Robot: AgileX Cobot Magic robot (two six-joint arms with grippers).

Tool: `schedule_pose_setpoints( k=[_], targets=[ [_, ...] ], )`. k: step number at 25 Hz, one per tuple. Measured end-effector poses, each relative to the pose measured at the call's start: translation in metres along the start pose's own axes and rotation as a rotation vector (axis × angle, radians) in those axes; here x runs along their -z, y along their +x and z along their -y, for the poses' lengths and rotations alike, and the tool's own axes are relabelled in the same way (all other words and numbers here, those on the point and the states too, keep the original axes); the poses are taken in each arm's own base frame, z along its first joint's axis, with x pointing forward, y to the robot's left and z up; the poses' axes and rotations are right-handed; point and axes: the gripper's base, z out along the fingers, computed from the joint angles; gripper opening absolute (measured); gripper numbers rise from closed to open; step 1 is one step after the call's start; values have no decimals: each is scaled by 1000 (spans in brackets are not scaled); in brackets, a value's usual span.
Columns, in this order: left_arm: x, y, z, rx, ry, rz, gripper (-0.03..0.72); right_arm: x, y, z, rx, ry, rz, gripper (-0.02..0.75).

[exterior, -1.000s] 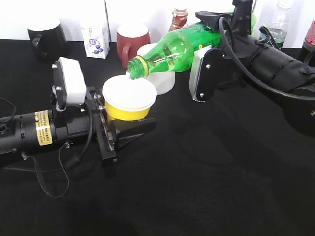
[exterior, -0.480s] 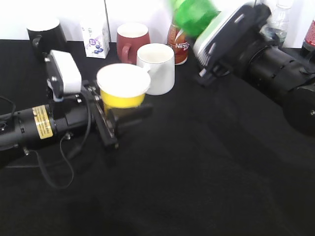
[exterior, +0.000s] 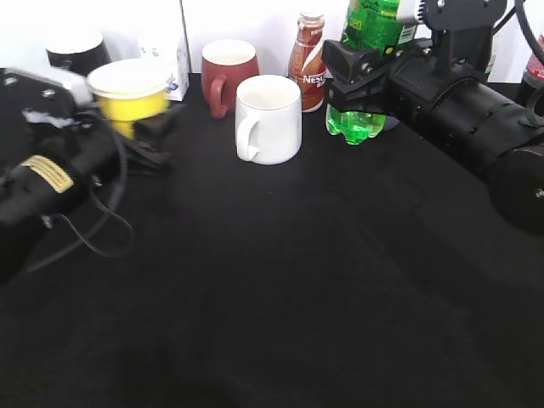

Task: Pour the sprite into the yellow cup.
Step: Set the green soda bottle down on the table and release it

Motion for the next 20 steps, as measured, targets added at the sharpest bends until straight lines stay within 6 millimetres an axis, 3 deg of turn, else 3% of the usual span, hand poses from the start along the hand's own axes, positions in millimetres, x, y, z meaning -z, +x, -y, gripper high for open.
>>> schedule_pose_setpoints(
  k=[5,10,15,20],
  targets=[
    [-23,12,-60,-8,-151,17,440,0,0,0,-1,1,1,458],
    [-62,36,-90,-38,-146,32,440,0,0,0,-1,1,1,458],
    [-83,47,-99,-53,-132,55,440,0,0,0,-1,1,1,458],
    [-82,49,-104,-54,-140,47,440,0,0,0,-1,1,1,458]
  ],
)
